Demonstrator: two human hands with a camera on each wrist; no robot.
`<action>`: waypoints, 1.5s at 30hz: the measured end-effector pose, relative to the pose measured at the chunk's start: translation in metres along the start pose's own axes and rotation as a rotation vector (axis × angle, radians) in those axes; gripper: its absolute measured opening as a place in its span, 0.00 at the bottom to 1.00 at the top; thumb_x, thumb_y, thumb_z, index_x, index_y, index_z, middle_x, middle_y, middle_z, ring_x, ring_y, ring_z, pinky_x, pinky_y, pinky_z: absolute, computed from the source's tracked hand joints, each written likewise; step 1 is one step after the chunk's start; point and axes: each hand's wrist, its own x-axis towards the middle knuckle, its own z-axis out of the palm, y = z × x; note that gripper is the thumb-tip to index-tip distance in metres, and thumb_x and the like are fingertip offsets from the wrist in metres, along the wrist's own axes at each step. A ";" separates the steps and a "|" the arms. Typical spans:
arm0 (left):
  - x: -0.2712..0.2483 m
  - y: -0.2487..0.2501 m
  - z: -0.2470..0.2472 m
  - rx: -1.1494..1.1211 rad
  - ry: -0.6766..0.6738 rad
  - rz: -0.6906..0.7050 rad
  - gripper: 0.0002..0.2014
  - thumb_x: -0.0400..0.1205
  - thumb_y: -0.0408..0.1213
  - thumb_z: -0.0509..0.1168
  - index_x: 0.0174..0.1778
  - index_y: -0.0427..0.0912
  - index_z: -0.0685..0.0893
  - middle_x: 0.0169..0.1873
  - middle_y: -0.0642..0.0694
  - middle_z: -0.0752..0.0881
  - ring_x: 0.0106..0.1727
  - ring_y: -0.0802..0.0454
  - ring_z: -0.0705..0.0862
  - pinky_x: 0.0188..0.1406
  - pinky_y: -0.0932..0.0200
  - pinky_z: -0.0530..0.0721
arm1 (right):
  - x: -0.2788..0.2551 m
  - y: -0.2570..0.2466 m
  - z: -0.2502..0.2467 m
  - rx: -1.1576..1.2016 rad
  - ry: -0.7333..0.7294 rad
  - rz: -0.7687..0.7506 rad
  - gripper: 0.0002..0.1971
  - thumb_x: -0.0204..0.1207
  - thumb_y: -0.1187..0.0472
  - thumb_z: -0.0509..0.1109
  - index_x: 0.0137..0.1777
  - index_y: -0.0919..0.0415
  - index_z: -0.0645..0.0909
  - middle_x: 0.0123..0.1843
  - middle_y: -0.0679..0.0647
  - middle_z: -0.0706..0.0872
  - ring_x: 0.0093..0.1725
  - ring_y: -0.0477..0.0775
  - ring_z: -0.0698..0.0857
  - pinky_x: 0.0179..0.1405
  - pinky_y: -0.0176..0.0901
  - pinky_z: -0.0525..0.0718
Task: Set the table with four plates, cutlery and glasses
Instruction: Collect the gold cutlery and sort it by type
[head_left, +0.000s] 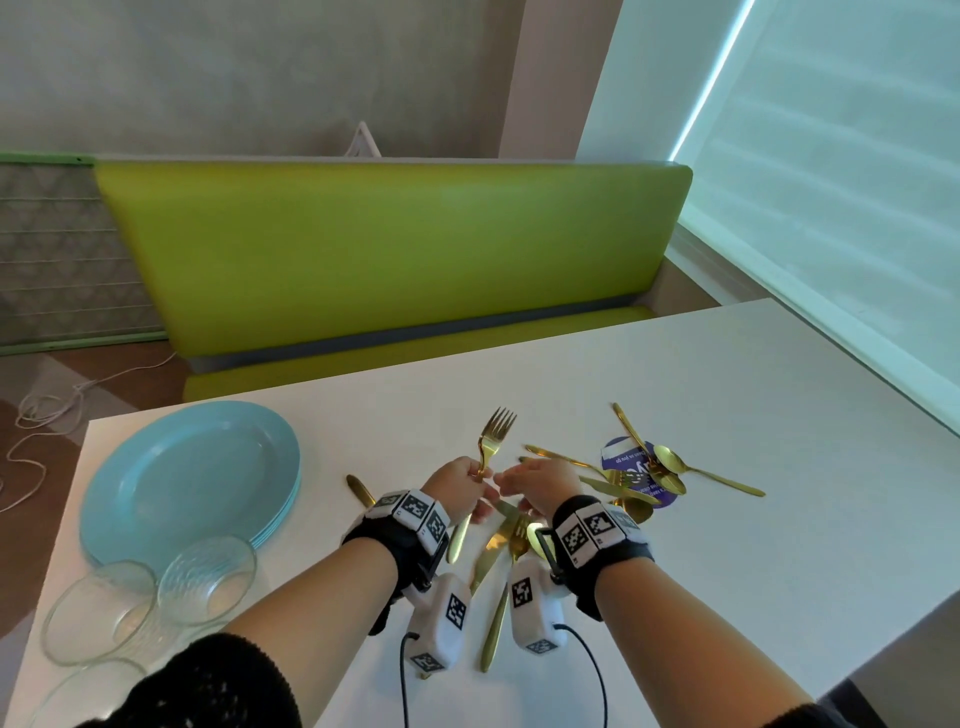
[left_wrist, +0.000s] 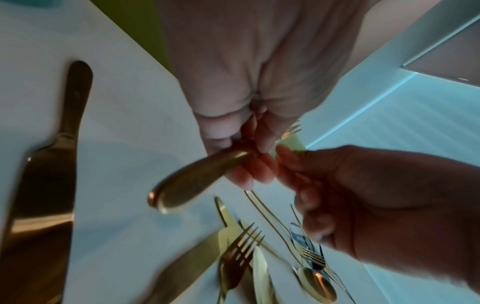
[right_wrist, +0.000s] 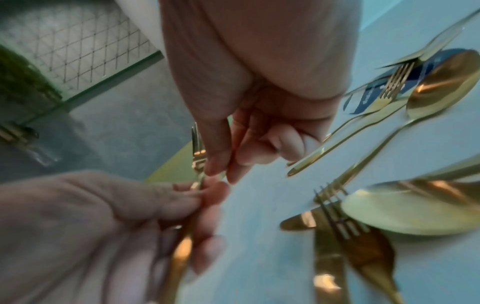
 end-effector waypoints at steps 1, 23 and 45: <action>0.001 -0.001 -0.003 0.018 0.034 -0.003 0.10 0.84 0.24 0.50 0.56 0.37 0.73 0.35 0.45 0.81 0.28 0.52 0.77 0.29 0.62 0.80 | -0.001 0.004 0.000 -0.137 -0.003 0.022 0.10 0.75 0.57 0.73 0.33 0.57 0.81 0.33 0.48 0.85 0.26 0.45 0.78 0.21 0.31 0.72; -0.008 -0.027 -0.024 0.022 0.180 -0.033 0.11 0.86 0.33 0.53 0.59 0.35 0.77 0.33 0.45 0.81 0.29 0.52 0.78 0.28 0.62 0.80 | -0.010 0.059 0.037 -0.629 -0.039 0.210 0.13 0.78 0.62 0.63 0.31 0.60 0.74 0.54 0.53 0.91 0.40 0.51 0.81 0.52 0.40 0.85; -0.014 -0.011 -0.021 -0.076 -0.013 -0.023 0.11 0.87 0.31 0.51 0.40 0.40 0.74 0.36 0.40 0.83 0.30 0.46 0.82 0.32 0.56 0.82 | -0.013 -0.013 0.030 -0.119 -0.165 -0.034 0.13 0.80 0.57 0.67 0.34 0.56 0.77 0.37 0.56 0.82 0.26 0.47 0.74 0.21 0.35 0.71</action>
